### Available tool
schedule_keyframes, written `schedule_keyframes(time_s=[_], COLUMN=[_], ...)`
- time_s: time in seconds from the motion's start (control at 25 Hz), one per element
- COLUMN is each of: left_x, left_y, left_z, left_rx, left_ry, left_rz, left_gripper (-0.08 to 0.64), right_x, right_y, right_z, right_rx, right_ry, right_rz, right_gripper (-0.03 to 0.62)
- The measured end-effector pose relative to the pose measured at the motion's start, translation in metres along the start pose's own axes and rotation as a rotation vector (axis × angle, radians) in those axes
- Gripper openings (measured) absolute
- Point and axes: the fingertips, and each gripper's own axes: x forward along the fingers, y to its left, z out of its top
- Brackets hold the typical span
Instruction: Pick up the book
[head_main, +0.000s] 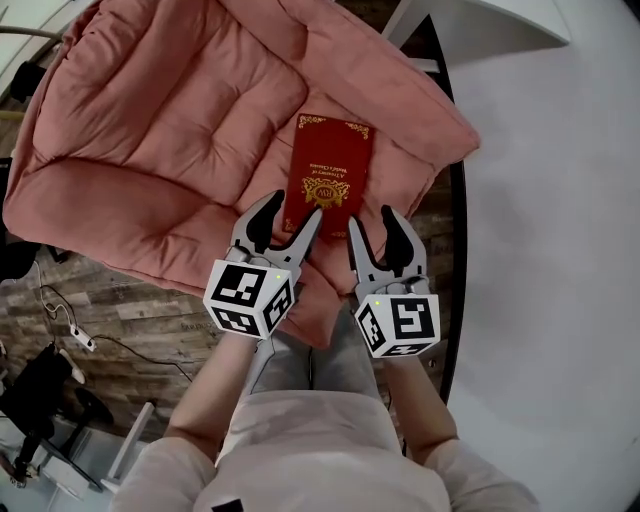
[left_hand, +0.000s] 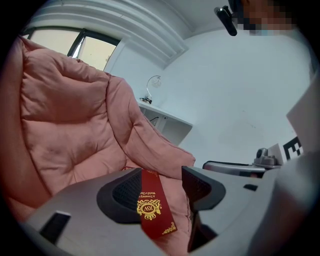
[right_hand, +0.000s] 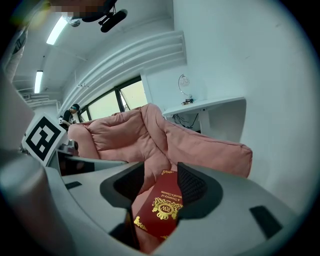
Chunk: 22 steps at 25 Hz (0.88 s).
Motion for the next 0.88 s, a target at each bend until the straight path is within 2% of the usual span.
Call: schedule_keyframes(time_s=[0.88], left_x=[0.035], left_y=[0.032], left_z=[-0.038], left_rx=[-0.043], left_ry=[0.072], left_rz=[0.024], left_gripper=[0.239], right_x=[0.044], right_y=[-0.012], right_z=[-0.048], right_rx=[0.030], right_ry=[0.063], right_rz=[-0.005], right_gripper=[0.213])
